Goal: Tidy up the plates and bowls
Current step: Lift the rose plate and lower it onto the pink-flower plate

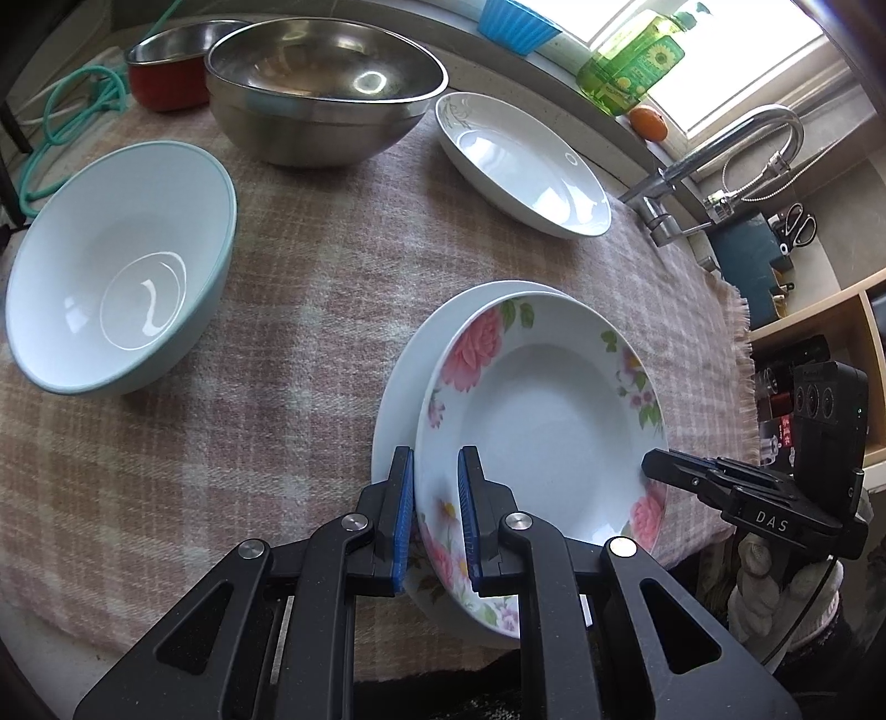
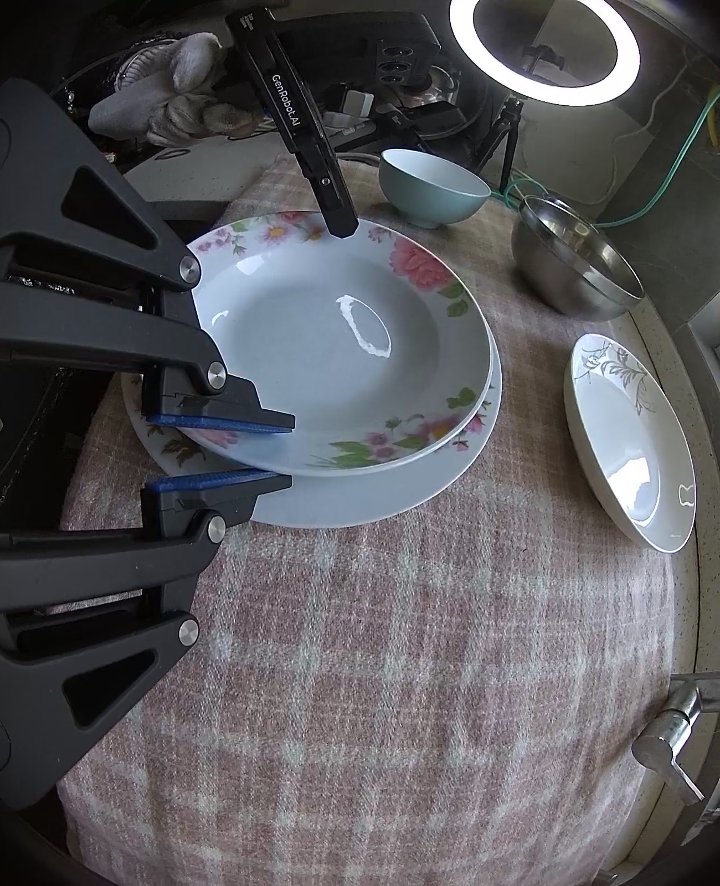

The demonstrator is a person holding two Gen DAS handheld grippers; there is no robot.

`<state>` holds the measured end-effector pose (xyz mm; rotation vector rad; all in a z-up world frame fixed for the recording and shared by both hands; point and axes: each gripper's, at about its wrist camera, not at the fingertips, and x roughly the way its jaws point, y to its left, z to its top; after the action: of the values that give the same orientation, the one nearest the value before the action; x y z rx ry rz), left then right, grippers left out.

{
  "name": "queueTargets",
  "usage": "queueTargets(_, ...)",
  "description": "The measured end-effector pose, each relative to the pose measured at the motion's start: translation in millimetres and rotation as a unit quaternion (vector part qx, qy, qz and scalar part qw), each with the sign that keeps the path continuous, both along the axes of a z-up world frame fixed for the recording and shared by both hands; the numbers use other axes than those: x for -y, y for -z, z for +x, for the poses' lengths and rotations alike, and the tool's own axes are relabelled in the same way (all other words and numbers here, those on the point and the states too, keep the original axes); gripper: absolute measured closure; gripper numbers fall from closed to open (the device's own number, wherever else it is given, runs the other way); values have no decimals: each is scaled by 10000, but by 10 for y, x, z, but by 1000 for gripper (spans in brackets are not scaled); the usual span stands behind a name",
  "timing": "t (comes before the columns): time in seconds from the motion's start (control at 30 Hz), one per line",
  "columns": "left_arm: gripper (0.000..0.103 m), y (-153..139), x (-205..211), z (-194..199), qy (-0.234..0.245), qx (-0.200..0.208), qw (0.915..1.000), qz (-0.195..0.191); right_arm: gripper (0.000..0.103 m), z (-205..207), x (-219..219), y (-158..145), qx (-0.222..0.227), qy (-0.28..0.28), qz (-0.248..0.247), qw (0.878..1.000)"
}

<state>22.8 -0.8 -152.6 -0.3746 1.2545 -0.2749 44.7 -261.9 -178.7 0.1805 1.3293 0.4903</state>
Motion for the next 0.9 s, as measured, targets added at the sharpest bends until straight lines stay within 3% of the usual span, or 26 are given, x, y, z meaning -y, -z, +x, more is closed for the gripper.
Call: queueTargets(0.9,89,-22,113,31,169,13,9994,305,85,-27,-149,-84,392,-379,-784,9954)
